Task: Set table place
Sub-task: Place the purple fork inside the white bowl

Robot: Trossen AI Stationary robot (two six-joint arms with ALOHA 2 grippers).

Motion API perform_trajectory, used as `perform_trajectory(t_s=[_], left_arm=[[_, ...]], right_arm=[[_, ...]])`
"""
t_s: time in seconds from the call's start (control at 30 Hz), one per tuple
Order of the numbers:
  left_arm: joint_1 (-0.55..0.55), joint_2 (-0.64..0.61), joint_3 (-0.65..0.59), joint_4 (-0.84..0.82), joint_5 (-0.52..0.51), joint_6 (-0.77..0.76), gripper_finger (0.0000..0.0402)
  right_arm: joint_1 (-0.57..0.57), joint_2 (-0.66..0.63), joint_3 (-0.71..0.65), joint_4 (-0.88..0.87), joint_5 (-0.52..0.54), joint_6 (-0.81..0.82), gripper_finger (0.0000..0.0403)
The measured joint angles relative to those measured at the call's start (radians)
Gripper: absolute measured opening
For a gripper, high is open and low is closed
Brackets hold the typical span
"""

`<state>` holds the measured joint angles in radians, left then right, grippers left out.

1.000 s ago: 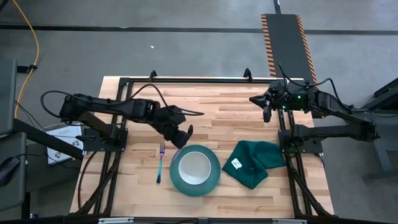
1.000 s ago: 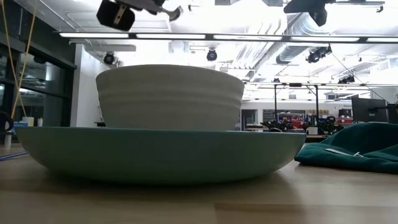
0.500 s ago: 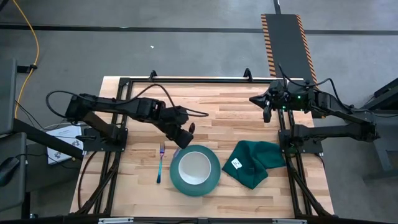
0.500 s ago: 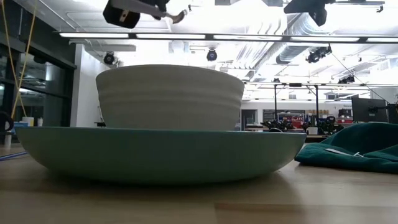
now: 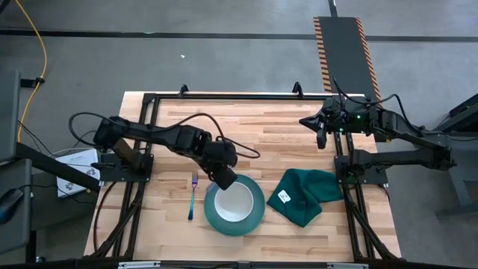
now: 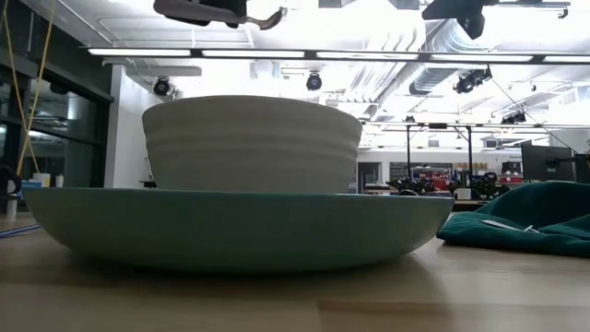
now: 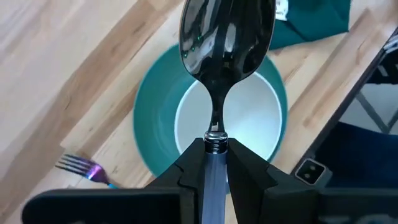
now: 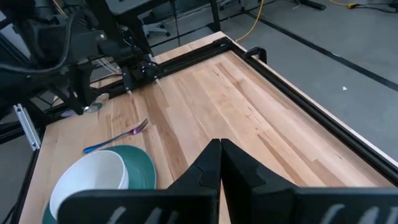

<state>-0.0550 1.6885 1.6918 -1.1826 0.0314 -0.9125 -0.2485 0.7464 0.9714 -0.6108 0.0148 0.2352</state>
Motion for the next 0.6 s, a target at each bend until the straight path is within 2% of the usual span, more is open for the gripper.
perform_trajectory(t_s=[0.6], left_arm=[[-0.098,0.116,0.013,-0.001,0.027,-0.034,0.0044]], right_arm=[[0.0,0.0,0.0,-0.04,-0.018,-0.019,0.0]])
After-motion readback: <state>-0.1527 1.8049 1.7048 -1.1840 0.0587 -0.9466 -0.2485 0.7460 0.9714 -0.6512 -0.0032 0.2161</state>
